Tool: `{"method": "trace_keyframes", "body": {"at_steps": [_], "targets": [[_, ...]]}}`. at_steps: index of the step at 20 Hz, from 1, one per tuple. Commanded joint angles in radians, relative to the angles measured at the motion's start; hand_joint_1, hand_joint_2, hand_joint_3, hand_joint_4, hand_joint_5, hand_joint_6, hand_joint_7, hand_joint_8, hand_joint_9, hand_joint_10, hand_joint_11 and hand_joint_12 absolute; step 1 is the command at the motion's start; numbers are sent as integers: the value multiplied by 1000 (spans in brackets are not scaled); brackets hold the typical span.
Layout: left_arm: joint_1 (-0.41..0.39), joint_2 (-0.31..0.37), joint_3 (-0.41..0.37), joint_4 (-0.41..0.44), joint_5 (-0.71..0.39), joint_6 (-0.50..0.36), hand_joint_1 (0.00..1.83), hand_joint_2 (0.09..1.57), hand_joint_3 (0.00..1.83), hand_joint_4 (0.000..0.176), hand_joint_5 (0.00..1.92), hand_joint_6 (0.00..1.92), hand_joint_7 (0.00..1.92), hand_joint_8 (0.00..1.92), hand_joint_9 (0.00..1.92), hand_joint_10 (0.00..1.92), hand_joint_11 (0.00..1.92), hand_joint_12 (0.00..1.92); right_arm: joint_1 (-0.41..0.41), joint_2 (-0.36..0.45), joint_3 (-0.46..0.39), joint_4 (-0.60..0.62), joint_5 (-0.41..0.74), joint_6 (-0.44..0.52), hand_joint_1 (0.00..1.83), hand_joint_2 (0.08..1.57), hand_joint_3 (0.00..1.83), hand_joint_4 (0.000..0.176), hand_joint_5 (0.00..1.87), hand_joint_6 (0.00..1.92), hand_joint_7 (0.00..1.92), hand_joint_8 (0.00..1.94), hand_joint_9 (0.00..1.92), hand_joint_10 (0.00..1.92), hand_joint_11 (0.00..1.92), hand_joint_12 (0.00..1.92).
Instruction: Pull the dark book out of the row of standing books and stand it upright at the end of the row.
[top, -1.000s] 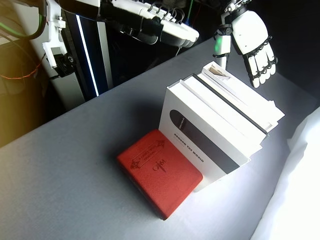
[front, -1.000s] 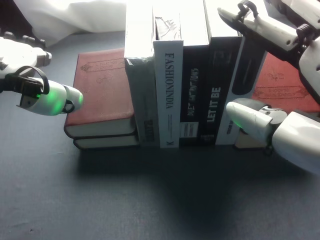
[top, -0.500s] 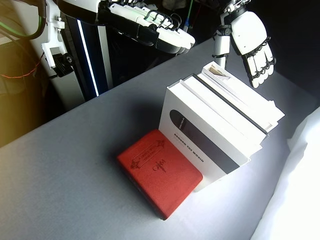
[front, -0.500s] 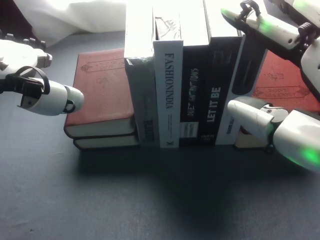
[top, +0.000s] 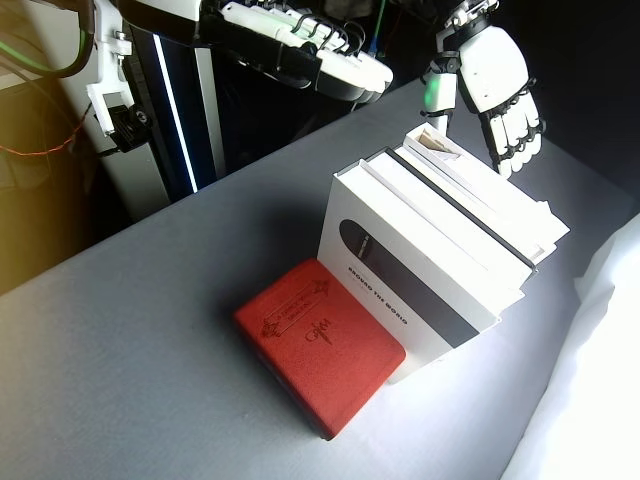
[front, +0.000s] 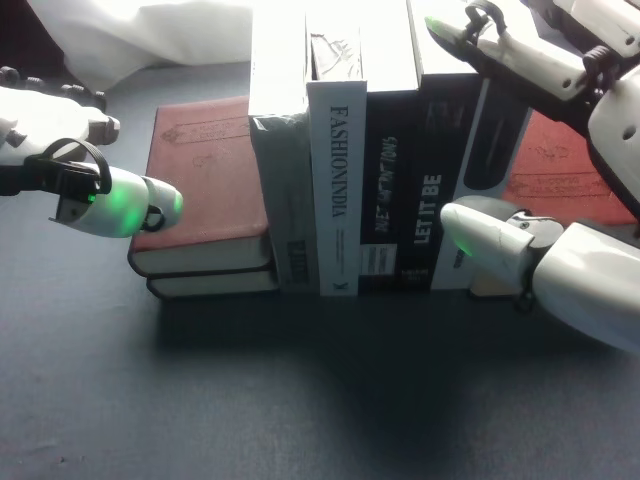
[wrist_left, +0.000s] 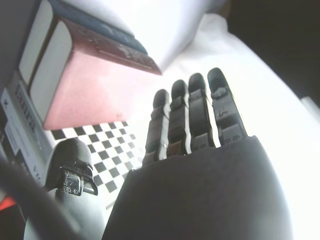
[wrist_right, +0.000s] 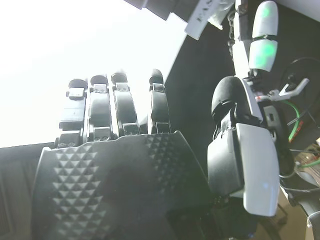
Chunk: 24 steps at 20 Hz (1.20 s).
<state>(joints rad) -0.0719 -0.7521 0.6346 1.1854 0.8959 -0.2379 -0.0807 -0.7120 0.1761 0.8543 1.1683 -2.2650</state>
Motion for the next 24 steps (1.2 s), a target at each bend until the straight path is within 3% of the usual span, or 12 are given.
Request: {"method": "trace_keyframes", "body": {"at_steps": [1,6,24], "targets": [[-7,5,-3,72,0,-8,0,1212,1,0,180,7,160,6,119,5,0,248,16,11,-12,-86,72,10,0,1179,0,0,84,0,58,0,39,2,5,3],[-8,-16,-3,67,1,-18,0,1213,1,0,58,0,39,1,14,2,0,16,19,10,-12,-79,76,10,0,1181,1,0,82,1,53,1,28,0,0,0],[-22,-51,-21,66,10,-59,0,1212,0,0,95,1,79,1,55,1,21,28,46,9,-9,-75,23,6,0,1177,0,0,72,0,41,0,11,0,0,0]]}}
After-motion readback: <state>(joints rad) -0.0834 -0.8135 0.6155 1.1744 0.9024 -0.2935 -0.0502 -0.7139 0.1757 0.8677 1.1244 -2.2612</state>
